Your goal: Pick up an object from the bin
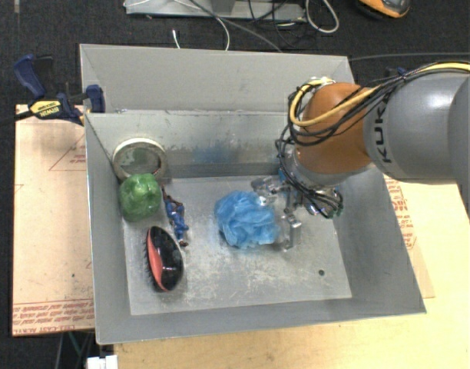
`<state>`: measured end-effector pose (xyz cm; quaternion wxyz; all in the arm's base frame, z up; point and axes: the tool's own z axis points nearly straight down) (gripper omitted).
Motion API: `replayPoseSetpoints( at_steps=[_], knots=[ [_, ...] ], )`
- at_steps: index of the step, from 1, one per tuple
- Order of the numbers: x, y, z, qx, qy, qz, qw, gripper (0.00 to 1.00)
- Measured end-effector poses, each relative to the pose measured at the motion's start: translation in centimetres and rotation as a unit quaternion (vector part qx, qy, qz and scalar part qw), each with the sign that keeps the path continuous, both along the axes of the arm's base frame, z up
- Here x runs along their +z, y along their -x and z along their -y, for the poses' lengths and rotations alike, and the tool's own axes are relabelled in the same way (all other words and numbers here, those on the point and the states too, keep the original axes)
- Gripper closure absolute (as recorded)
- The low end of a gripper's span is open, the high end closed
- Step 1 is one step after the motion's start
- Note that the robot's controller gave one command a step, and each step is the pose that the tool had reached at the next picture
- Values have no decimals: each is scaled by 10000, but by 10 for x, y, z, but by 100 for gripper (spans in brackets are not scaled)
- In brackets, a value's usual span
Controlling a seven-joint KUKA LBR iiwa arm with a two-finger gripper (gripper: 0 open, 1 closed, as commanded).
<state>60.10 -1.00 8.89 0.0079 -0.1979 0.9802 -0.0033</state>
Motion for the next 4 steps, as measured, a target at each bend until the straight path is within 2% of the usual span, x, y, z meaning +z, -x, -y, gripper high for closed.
replayPoseSetpoints(
  at_steps=[1,2,3,4],
  knots=[
    [-19,7,-45,-38,-44,-31,10000,0],
    [-18,7,-46,182,-14,-7,9998,0],
    [-18,3,-50,111,-25,-11,9999,0],
    [-18,-12,-42,1399,-9,7,9902,0]
  ],
)
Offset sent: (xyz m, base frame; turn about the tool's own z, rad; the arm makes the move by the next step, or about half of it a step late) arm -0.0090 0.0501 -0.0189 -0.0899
